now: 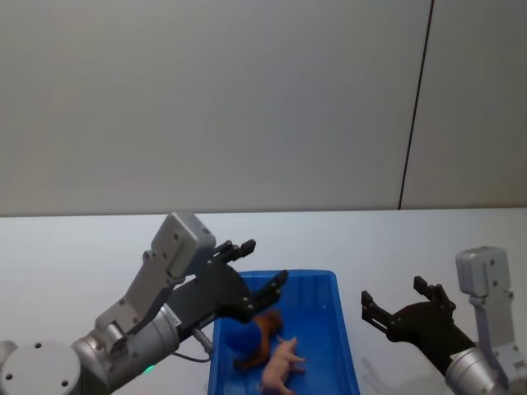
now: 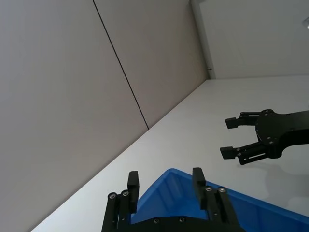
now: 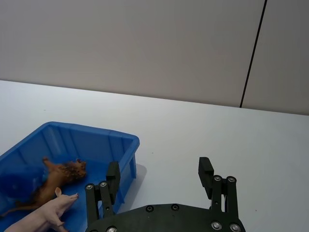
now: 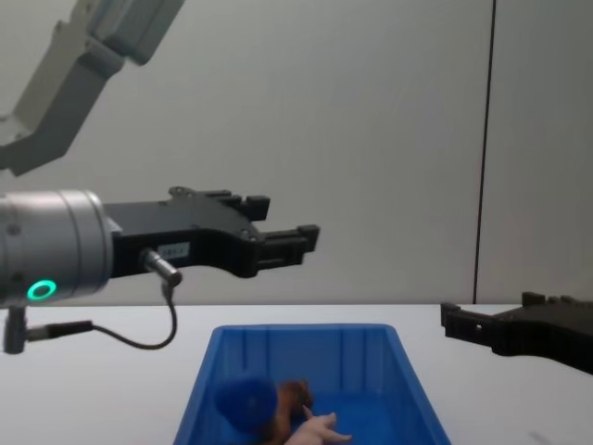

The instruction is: Pick up the two dolls from the table and place them into the box.

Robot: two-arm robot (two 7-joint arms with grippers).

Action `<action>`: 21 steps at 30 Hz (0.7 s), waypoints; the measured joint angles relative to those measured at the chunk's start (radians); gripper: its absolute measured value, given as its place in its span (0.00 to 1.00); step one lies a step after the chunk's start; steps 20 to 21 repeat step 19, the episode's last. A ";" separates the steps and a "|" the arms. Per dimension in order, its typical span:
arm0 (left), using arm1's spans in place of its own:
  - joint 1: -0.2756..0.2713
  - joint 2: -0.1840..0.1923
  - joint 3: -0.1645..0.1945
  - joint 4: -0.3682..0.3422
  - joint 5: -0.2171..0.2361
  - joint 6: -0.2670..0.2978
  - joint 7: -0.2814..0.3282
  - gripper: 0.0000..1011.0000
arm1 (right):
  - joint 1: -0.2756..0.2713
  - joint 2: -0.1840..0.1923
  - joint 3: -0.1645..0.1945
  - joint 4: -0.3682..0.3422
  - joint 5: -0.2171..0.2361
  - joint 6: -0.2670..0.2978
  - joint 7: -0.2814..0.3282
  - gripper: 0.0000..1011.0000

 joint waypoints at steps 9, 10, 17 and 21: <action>-0.008 -0.018 0.011 -0.010 0.008 0.013 0.005 0.91 | 0.000 0.000 0.000 0.000 0.000 0.000 0.000 0.99; -0.009 -0.020 0.012 -0.011 0.009 0.014 0.005 0.92 | 0.000 0.000 0.000 0.000 0.000 0.000 0.000 0.99; -0.012 -0.026 0.015 -0.014 0.011 0.019 0.007 0.99 | 0.000 0.000 0.000 0.000 0.000 0.000 0.000 0.99; -0.013 -0.027 0.016 -0.014 0.012 0.019 0.007 0.99 | 0.000 0.000 0.000 0.000 0.000 0.000 0.000 0.99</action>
